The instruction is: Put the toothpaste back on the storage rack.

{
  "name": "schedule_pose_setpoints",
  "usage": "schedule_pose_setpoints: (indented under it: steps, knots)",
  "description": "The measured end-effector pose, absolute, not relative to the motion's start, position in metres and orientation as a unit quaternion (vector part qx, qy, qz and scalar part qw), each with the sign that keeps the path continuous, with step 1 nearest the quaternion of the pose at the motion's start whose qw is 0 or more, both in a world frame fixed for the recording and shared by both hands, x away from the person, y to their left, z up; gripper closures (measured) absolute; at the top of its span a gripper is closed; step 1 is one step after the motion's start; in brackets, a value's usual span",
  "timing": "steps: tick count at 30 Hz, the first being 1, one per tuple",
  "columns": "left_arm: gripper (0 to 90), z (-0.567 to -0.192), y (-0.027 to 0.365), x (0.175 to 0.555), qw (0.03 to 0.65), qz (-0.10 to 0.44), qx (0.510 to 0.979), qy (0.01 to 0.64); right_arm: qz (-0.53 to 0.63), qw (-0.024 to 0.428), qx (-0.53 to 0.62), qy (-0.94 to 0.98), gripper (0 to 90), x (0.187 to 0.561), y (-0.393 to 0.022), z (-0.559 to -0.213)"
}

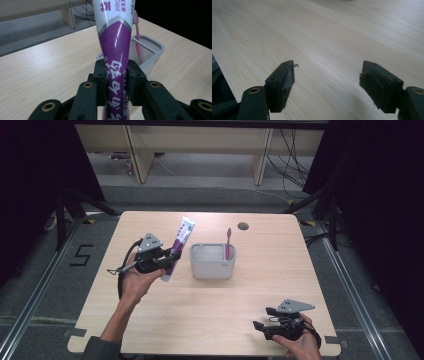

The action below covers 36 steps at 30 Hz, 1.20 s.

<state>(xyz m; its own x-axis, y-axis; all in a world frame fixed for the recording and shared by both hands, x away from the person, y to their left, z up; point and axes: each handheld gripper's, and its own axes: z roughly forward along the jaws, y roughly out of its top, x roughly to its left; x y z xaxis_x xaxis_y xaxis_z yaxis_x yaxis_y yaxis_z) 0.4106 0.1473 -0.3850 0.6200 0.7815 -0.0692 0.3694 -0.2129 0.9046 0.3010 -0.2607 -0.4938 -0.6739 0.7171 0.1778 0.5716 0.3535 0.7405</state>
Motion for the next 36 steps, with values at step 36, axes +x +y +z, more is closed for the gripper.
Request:
schedule_pose_setpoints:
  steps: [36]
  knots:
    - [72.0,-0.374,0.089,0.449,0.576,0.216,0.683,0.394,0.406,0.098,0.386,0.822,28.1,0.303,-0.264,-0.493]
